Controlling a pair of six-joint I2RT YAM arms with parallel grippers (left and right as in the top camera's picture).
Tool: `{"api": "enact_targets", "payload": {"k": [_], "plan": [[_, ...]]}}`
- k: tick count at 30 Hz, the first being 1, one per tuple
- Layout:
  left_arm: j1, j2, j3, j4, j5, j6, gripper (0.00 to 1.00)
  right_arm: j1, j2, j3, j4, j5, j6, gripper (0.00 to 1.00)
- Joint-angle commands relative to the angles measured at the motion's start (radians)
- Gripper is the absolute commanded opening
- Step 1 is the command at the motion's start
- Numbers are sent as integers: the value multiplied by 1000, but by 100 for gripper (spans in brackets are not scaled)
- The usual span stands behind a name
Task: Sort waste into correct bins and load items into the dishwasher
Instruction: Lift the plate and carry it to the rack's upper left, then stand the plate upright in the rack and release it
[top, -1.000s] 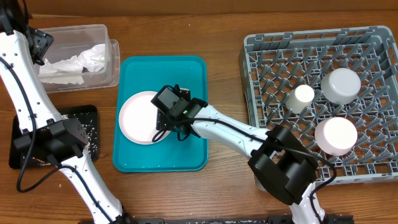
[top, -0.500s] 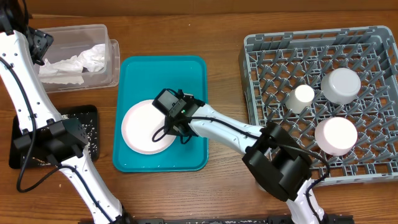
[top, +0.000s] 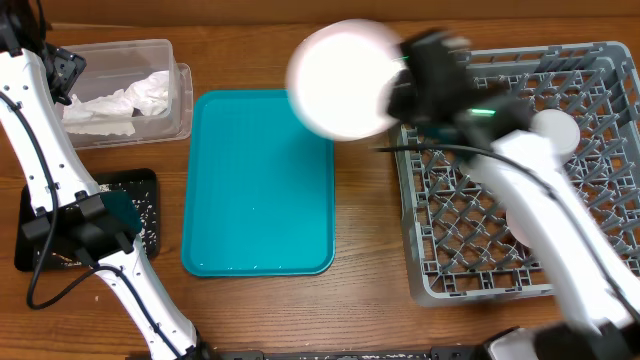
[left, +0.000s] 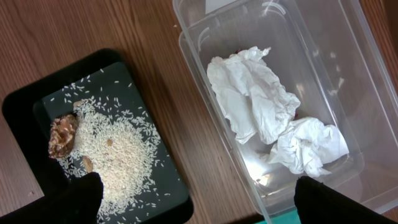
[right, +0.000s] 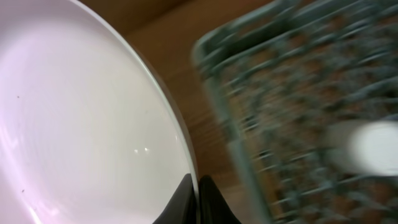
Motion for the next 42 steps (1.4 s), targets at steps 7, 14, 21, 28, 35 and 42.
{"api": "enact_targets", "payload": {"k": [7, 14, 21, 28, 35, 42], "plan": [[-7, -24, 18, -2, -17, -17, 100, -208, -22, -32, -79, 364, -124, 4], [-6, -24, 18, -2, -17, -17, 100, -207, 66, -100, 19, 583, -148, 4], [-7, -24, 18, -2, -17, -17, 100, -196, 167, -100, 45, 651, -158, 4], [-7, -24, 18, -2, -17, -17, 100, -190, 232, -100, 45, 645, -157, 4], [-7, -24, 18, -2, -17, -17, 100, -129, 231, -99, 45, 640, -188, 12], [-7, -24, 18, -2, -17, -17, 100, -62, 217, -27, -30, 621, -189, 46]]}}
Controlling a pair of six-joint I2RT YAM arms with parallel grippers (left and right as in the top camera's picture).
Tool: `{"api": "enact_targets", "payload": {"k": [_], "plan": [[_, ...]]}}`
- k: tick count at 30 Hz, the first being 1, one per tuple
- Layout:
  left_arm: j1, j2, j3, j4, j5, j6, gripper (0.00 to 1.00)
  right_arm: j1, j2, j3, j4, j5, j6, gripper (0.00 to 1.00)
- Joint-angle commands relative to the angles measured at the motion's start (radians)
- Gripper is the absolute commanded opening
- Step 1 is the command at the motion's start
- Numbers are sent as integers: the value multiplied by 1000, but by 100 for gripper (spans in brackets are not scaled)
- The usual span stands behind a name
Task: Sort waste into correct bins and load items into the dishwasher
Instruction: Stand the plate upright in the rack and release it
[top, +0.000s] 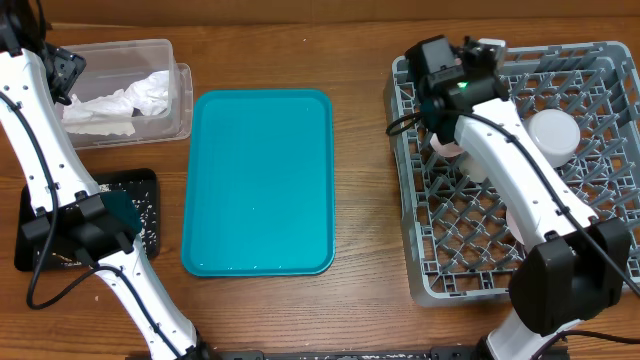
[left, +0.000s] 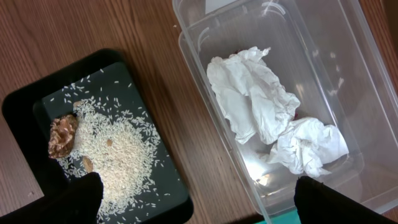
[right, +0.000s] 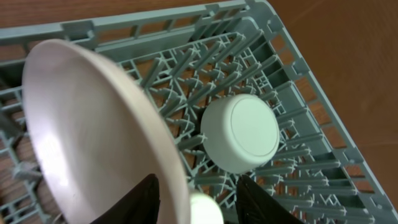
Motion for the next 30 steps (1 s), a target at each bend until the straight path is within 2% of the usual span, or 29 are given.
{"api": "enact_targets", "payload": {"k": [1, 9, 14, 17, 21, 26, 27, 28, 29, 30], "plan": [[-7, -24, 18, -2, -17, -17, 100, 24, -23, 88, -47, -15, -2, 51], [-8, -24, 18, -2, -17, -17, 100, 25, -161, 326, -254, -415, 39, 67], [-6, -24, 18, -2, -17, -17, 100, 25, -333, 348, -358, -583, 42, 69], [-6, -24, 18, -2, -17, -17, 100, 25, -428, 339, -460, -637, 93, 69], [-14, -24, 18, -2, -17, -17, 100, 25, -567, 233, -520, -653, 122, 68], [-18, -24, 18, -2, -17, -17, 100, 25, -776, -49, -435, -658, 152, 71], [-18, -24, 18, -2, -17, -17, 100, 25, -815, -107, -410, -673, 171, 74], [-18, -24, 18, -2, -17, -17, 100, 25, -846, -153, -392, -691, 190, 84], [-18, -24, 18, -2, -17, -17, 100, 25, -879, -202, -376, -717, 216, 100], [-18, -24, 18, -2, -17, -17, 100, 25, -909, -248, -366, -747, 249, 100]]}}
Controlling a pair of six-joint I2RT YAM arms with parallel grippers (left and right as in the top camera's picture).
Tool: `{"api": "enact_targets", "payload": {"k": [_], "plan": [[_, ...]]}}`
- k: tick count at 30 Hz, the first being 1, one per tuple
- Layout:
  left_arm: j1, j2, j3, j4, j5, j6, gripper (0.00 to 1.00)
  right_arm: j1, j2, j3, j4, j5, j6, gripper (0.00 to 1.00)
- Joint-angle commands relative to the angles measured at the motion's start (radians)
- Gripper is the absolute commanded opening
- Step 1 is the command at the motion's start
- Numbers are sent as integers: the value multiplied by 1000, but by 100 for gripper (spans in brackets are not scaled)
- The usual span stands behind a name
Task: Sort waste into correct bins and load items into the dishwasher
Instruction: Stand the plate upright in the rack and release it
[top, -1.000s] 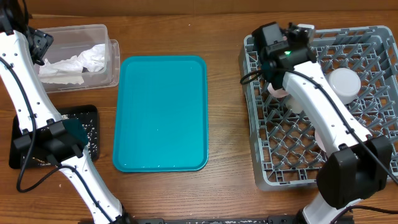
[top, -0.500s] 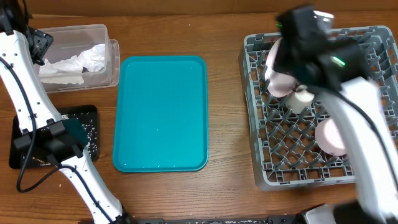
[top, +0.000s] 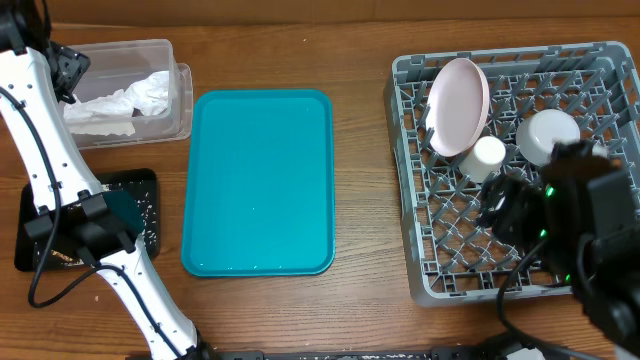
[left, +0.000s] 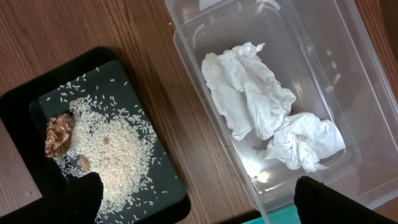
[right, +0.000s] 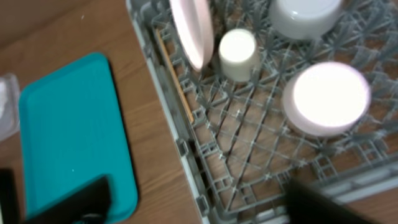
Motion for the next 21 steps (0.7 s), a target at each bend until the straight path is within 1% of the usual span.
{"api": "enact_targets", "payload": {"k": [1, 3, 7, 9, 15, 21], "plan": [[-5, -24, 18, -2, -17, -17, 100, 1, -82, -122, 31, -95, 116, 100], [-5, -24, 18, -2, -17, -17, 100, 1, -97, -163, 25, -125, 147, 100], [-8, -24, 18, -2, -17, -17, 100, 1, -85, -177, 6, -128, 147, 100], [-8, -24, 18, -2, -17, -17, 100, 1, -73, -177, 7, -159, 146, 100], [-3, -24, 18, -2, -17, -17, 100, 1, -50, -177, -20, -159, 145, 100], [-6, -24, 18, -2, -17, -17, 100, 12, -36, -193, -13, -109, 134, 100]]}}
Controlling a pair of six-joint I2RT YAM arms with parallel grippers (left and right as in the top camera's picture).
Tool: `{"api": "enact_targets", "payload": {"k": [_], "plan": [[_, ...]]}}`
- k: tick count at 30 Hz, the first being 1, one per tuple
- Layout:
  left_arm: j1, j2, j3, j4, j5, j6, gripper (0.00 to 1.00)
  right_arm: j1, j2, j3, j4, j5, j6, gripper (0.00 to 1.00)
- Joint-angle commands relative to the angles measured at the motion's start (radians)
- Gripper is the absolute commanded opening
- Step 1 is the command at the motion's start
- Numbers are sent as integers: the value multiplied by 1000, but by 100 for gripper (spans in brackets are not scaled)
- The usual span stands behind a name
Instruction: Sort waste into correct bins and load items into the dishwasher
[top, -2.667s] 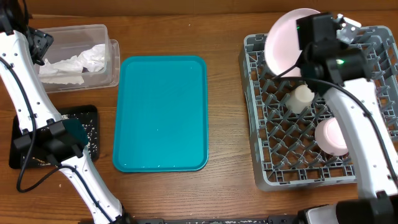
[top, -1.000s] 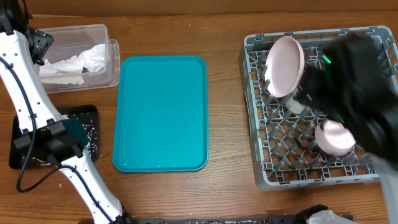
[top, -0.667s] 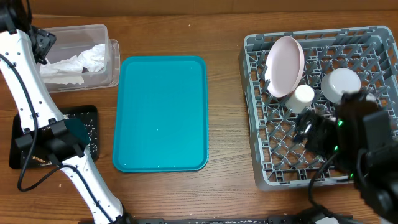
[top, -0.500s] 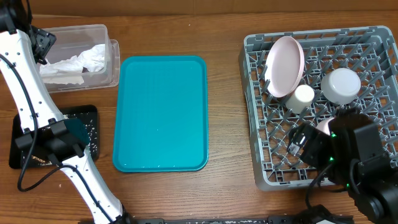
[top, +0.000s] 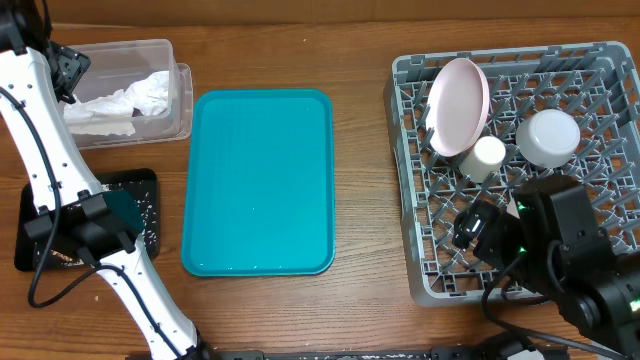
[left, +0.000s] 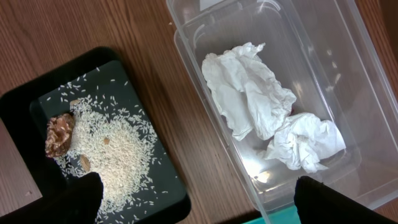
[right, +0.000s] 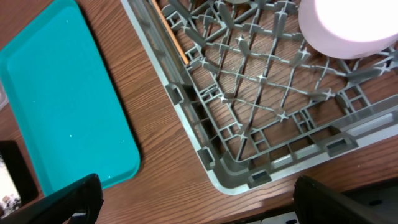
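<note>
The pale pink plate (top: 458, 107) stands on edge in the far left of the grey dish rack (top: 412, 255). Beside it sit a white cup (top: 487, 157) and an upturned white bowl (top: 548, 137). Another white bowl (right: 354, 25) shows at the top of the right wrist view. My right gripper (right: 199, 205) hangs open and empty over the rack's near left corner. Over at the left, my open and empty left gripper (left: 194, 208) is above the gap between the black tray of rice (left: 37, 106) and the clear bin (left: 348, 93) of crumpled tissues (left: 249, 99).
An empty teal tray (top: 258, 180) lies mid-table between the bins and the rack. A thin wooden stick (right: 169, 28) lies along the rack's left side. A brown food scrap (left: 60, 134) sits in the rice.
My right arm has moved a little left, toward the rack's near left corner, with its gripper still open. The plate, cup, bowls and left arm have not moved.
My right gripper first held the plate in the air between the teal tray and the rack. Then it held it over the rack's far left. After that the plate stood in the rack and the gripper was open, near the rack's front, where it stays.
</note>
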Motion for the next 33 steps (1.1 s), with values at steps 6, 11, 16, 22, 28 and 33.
{"api": "enact_targets", "payload": {"k": [6, 11, 16, 22, 28, 33], "plan": [[-6, -24, 18, -2, -17, -17, 100, -1, -67, -158, 167, 71, -12, 100], [-6, -24, 18, -2, -17, -17, 100, -51, -256, -403, 506, 14, -114, 100], [-6, -24, 18, -2, -17, -17, 100, -109, -502, -668, 863, -60, -286, 100], [-18, -24, 18, -2, -17, -17, 100, -162, -740, -909, 1062, -48, -322, 100], [-5, -24, 18, -2, -17, -17, 100, -231, -871, -1111, 1245, -48, -322, 100], [-25, -24, 18, -2, -17, -17, 100, -257, -924, -1236, 1378, -48, -321, 100]]}}
